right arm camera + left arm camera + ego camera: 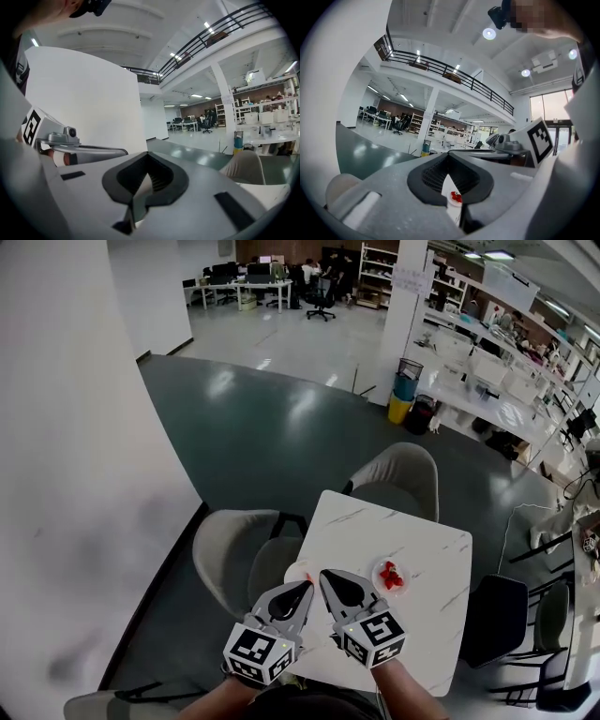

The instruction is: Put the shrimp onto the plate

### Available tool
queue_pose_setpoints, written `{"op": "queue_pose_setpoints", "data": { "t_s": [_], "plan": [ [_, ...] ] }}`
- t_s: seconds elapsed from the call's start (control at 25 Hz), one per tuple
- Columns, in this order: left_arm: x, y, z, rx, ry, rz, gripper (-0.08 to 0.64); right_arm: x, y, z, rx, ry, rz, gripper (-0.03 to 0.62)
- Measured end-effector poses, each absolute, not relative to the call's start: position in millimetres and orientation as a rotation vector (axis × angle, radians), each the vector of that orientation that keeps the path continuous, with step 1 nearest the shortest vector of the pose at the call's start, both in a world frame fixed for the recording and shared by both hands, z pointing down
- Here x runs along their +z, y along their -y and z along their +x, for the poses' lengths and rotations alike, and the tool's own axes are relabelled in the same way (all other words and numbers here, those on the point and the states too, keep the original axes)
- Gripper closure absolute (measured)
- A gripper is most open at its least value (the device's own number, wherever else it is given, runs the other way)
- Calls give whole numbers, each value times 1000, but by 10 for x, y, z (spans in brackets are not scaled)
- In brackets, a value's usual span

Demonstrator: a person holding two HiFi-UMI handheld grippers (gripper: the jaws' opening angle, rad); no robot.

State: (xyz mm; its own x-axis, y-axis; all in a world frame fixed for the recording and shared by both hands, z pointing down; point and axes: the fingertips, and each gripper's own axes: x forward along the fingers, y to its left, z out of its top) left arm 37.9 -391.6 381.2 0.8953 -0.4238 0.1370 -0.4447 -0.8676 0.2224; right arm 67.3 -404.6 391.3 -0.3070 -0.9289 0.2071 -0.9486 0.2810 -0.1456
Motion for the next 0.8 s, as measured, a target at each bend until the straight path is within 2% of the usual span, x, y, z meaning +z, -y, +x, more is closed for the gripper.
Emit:
{"op": "queue_pose_setpoints", "data": {
  "t_s": [0.8],
  "plan": [
    [3602,3931,363,67,649,2824,552,3568,4026,704,297,2483,1818,592]
  ]
}}
